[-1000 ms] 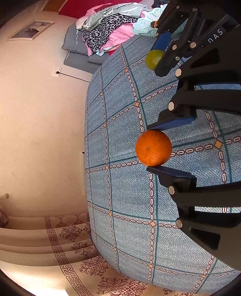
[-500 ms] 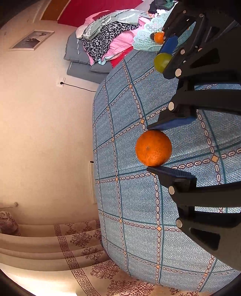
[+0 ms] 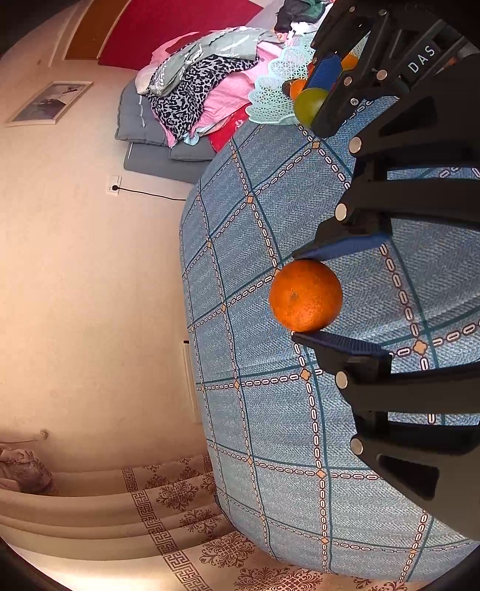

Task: Organize fruits
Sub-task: 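Carry the green tomato with the right gripper while the left carries the orange to the basket, then open the right gripper over the basket while the left gripper releases the orange inside, then pull both open grippers back away from the filled basket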

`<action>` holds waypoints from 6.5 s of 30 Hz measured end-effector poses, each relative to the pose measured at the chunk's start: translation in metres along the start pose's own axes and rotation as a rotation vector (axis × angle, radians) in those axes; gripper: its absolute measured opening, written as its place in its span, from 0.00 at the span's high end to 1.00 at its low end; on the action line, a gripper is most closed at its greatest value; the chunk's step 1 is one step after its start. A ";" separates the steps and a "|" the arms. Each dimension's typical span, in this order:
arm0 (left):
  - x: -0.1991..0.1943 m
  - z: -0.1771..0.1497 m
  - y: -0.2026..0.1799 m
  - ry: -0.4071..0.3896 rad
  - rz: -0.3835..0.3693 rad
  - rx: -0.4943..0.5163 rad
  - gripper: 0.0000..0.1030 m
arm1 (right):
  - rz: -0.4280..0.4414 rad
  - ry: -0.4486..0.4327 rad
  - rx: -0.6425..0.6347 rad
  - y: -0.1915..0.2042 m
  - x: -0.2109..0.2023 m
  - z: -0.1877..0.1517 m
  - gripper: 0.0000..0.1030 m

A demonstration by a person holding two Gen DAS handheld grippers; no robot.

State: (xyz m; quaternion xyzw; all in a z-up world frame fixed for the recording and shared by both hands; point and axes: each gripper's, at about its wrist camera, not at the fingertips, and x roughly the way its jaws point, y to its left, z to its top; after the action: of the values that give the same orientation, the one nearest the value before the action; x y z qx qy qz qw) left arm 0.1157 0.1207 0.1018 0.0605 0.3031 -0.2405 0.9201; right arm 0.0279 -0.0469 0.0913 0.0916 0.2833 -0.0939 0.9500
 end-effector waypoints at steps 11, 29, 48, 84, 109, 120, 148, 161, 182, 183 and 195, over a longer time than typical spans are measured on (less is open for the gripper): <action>-0.012 -0.001 -0.031 -0.017 -0.016 0.061 0.62 | -0.019 -0.032 0.038 -0.029 -0.025 -0.006 0.66; -0.022 -0.012 -0.095 0.004 -0.093 0.113 0.62 | -0.058 -0.080 0.135 -0.090 -0.049 -0.016 0.66; -0.006 -0.015 -0.161 0.042 -0.183 0.168 0.62 | -0.150 -0.100 0.254 -0.173 -0.067 -0.034 0.66; 0.011 -0.026 -0.223 0.079 -0.278 0.279 0.61 | -0.204 -0.069 0.284 -0.199 -0.066 -0.046 0.65; -0.015 -0.024 -0.193 -0.020 -0.173 0.257 0.07 | -0.267 -0.069 0.301 -0.205 -0.083 -0.057 0.36; -0.026 -0.038 -0.173 0.001 -0.154 0.246 0.04 | -0.268 -0.053 0.278 -0.198 -0.094 -0.067 0.15; -0.030 -0.057 -0.160 0.000 -0.102 0.281 0.03 | -0.299 0.005 0.207 -0.180 -0.093 -0.081 0.05; -0.024 -0.059 -0.161 0.012 -0.067 0.297 0.03 | -0.297 0.020 0.176 -0.173 -0.089 -0.083 0.05; -0.018 -0.066 -0.166 0.026 -0.012 0.338 0.03 | -0.292 0.034 0.143 -0.164 -0.080 -0.081 0.05; -0.017 -0.066 -0.166 0.024 -0.007 0.343 0.03 | -0.292 0.034 0.142 -0.164 -0.080 -0.081 0.05; -0.018 -0.070 -0.170 0.015 0.026 0.383 0.03 | -0.292 0.034 0.139 -0.163 -0.079 -0.082 0.05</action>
State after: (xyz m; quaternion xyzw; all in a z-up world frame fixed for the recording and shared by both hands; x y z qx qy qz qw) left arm -0.0154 -0.0035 0.0621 0.2402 0.2576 -0.2815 0.8926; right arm -0.1169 -0.1756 0.0482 0.1166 0.3023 -0.2488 0.9127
